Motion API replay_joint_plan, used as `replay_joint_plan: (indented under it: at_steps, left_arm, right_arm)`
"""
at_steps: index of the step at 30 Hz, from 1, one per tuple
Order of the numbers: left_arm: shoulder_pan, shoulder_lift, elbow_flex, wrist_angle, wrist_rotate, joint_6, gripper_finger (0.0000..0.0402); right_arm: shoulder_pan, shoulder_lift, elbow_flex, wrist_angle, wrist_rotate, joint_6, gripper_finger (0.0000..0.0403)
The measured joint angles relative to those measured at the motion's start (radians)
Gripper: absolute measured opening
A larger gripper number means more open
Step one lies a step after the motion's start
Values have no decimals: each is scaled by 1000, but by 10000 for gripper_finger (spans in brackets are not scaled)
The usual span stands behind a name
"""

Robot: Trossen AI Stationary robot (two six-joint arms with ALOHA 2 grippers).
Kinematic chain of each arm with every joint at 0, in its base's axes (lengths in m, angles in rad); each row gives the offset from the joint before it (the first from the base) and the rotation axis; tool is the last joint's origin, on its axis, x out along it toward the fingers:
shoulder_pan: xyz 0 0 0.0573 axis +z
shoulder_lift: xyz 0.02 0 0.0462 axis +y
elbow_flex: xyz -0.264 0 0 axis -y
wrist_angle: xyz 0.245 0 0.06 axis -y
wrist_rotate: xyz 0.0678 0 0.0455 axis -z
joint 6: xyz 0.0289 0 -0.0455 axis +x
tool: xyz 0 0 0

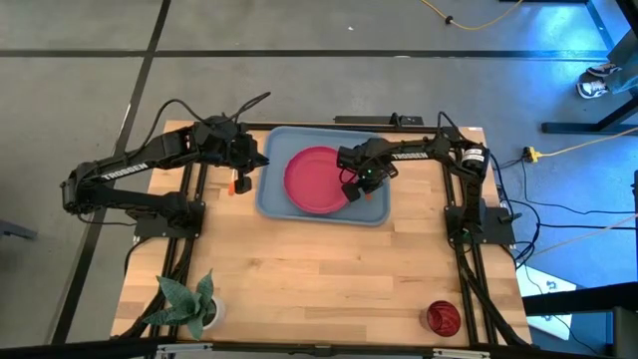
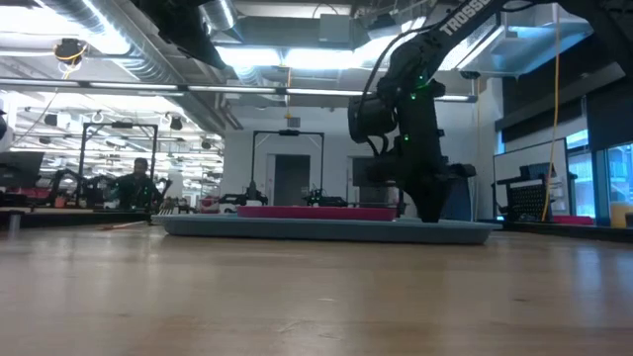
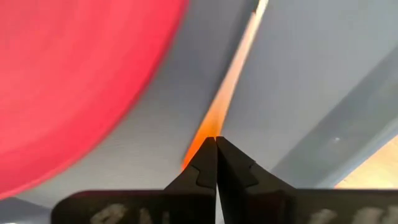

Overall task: Pick and place plate/cup/fork/spoon on tray
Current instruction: Put the orange spoon on the blue serving tray at the right of the pink plate

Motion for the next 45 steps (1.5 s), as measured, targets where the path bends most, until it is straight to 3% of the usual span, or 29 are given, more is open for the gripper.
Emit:
replay_joint_plan:
  at_steps: [11,19,45]
  left_arm:
    - [0,0,0,0,0,-5,30]
    - [0,0,0,0,0,-4,30]
    - [0,0,0,0,0,-4,30]
  right_arm:
    - [3,0,19,-136,26,1,0]
    - [19,0,18,-107,-59,6,0]
    - [23,0,-19,-37,-52,35,0]
